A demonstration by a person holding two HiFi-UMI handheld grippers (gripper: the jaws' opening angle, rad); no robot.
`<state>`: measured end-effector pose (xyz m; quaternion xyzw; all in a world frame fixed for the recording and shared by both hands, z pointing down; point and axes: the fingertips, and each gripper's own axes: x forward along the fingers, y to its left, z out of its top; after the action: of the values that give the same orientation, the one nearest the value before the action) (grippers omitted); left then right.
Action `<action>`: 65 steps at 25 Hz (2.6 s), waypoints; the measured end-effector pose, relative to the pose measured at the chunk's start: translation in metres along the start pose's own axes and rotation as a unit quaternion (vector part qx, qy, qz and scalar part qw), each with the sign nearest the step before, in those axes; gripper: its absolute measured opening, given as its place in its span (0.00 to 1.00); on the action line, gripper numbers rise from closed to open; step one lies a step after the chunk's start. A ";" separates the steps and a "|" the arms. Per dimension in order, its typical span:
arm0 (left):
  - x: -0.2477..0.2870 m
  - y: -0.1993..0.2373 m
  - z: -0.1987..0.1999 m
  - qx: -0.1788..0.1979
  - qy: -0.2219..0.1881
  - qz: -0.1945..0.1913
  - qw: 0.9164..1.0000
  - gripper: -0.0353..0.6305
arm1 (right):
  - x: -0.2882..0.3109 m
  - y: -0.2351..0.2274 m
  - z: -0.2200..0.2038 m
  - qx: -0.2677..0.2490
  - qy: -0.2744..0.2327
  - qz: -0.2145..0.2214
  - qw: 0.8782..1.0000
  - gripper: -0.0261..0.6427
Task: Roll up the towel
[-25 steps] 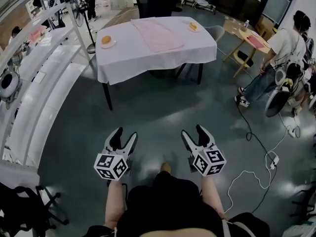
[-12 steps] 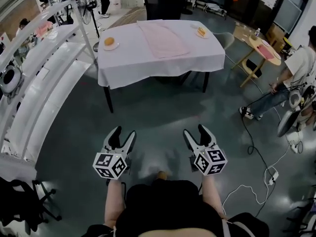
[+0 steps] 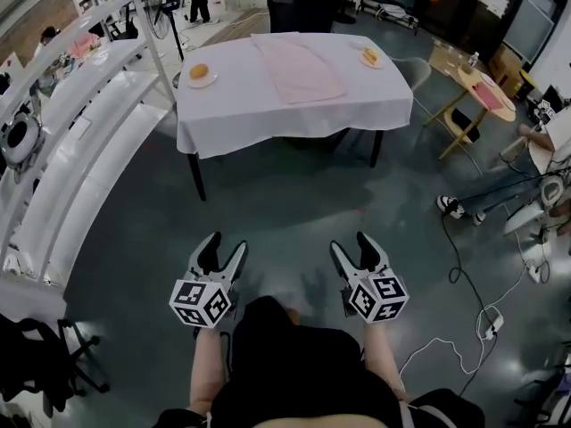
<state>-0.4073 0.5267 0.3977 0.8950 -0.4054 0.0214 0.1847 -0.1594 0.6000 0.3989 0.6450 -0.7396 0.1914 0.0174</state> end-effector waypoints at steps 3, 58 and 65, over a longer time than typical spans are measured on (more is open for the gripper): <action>-0.002 0.001 -0.012 -0.007 0.013 -0.001 1.000 0.48 | -0.002 0.001 -0.014 0.009 0.013 -0.003 1.000 0.51; 0.403 0.119 0.092 0.013 0.068 -0.114 0.991 0.48 | 0.332 -0.159 0.131 0.014 0.022 -0.066 0.998 0.50; 0.418 0.125 0.081 0.004 0.083 -0.105 0.991 0.48 | 0.354 -0.171 0.127 0.012 0.044 -0.055 0.997 0.50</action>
<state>-0.2277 0.1234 0.4402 0.9284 -0.2927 0.0779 0.2152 -0.0262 0.2093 0.4226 0.6756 -0.6994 0.2272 0.0522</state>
